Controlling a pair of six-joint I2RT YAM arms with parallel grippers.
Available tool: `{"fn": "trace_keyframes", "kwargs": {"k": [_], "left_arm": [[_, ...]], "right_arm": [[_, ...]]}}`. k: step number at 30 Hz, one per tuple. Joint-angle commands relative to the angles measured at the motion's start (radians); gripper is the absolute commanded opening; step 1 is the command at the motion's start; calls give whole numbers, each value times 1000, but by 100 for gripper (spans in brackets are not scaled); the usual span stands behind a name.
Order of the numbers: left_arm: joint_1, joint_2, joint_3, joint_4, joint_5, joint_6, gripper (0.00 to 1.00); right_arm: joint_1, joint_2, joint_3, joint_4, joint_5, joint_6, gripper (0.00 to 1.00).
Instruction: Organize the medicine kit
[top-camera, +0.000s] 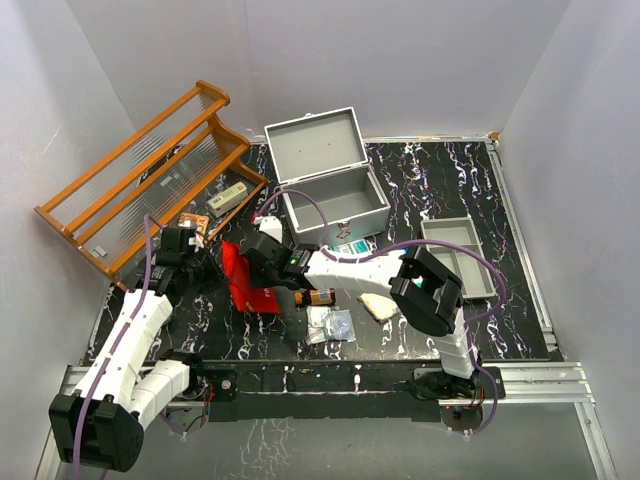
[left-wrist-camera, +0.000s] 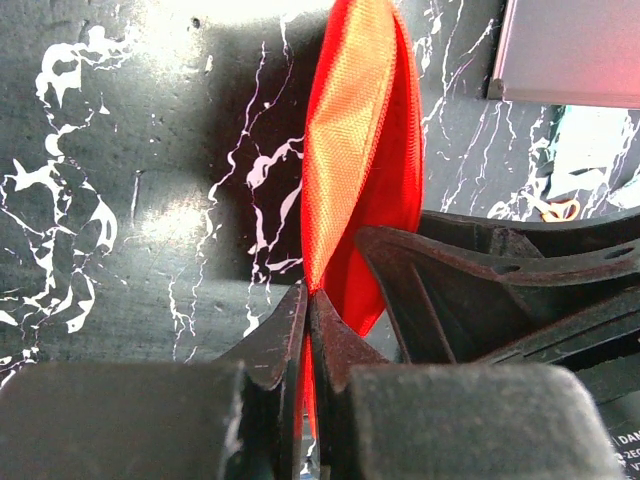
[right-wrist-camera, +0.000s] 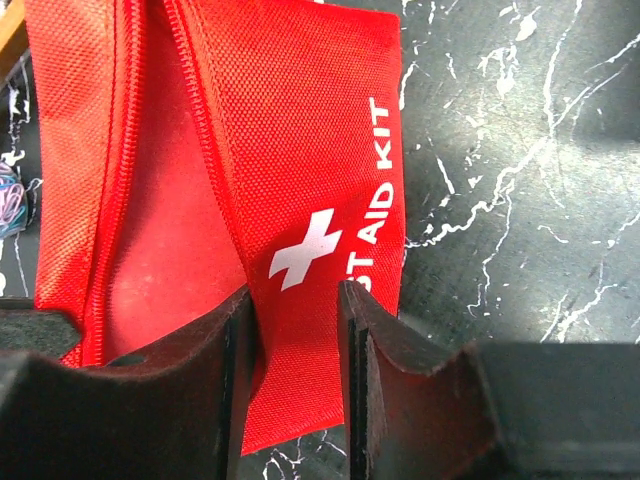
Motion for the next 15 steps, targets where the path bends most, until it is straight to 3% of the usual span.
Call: {"fn": "trace_keyframes", "kwargs": {"k": [1,6,8,11,13,15], "left_arm": [[2,0,32,-29,-25,10,0],[2,5,40,-31,-1,3,0],[2,6,36,-28,6,-5,14],[2,5,21,-16,28,-16,42],[2,2,10,1,42,-24,53],[2,-4,0,10,50,-36,57]], "right_arm": [[3,-39,46,-21,66,3,33],[3,-42,25,38,-12,-21,12],[3,-61,3,77,-50,-24,4],[3,-98,-33,126,-95,-26,1],[3,-123,-58,153,-120,-27,1],[2,-144,-79,169,-136,-23,1]]}}
